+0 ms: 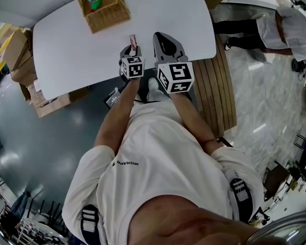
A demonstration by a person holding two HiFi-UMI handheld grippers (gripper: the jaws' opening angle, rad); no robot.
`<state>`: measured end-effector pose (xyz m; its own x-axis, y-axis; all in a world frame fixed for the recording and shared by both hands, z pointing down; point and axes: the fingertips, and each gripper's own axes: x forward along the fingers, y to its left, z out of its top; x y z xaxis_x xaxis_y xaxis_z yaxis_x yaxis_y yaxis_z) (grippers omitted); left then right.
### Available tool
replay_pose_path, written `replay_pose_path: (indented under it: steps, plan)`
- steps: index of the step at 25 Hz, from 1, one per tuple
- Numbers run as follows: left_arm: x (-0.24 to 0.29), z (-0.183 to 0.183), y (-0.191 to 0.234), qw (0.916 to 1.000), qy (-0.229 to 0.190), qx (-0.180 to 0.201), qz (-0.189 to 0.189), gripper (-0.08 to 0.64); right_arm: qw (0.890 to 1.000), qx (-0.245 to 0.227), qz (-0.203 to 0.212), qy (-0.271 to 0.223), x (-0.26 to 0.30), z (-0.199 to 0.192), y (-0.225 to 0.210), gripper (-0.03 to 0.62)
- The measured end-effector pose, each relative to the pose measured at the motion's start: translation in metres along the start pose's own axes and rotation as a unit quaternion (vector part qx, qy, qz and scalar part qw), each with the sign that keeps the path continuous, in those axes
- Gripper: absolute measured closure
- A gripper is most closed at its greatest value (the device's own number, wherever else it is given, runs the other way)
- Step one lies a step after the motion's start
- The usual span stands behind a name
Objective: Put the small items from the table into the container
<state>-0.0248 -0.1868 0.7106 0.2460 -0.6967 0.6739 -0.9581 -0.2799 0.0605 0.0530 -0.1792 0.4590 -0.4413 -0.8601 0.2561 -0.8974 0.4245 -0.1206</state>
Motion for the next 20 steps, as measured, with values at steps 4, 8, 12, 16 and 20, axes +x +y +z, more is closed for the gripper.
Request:
replay_pose_path:
  steps: [4, 8, 12, 16, 20]
  plan:
    - [0.013, -0.011, 0.000, 0.9998, 0.017, -0.002, 0.002, 0.463, 1.000, -0.001, 0.001, 0.005, 0.000, -0.005, -0.003, 0.580]
    - [0.021, -0.022, 0.000, 0.9992, 0.038, -0.009, 0.006, 0.463, 1.000, -0.003, -0.004, 0.008, -0.002, -0.007, -0.006, 0.580]
    - [0.031, -0.032, 0.001, 0.9984, 0.054, -0.013, 0.007, 0.462, 1.000, -0.002, -0.007, 0.014, 0.001, -0.011, -0.011, 0.580]
    - [0.038, -0.041, 0.002, 0.9970, 0.071, -0.028, 0.012, 0.460, 1.000, -0.003, -0.010, 0.017, 0.003, -0.014, -0.014, 0.580]
    - [0.041, -0.044, 0.003, 0.9962, 0.077, -0.039, 0.014, 0.460, 1.000, -0.002, -0.012, 0.019, 0.002, -0.015, -0.016, 0.580]
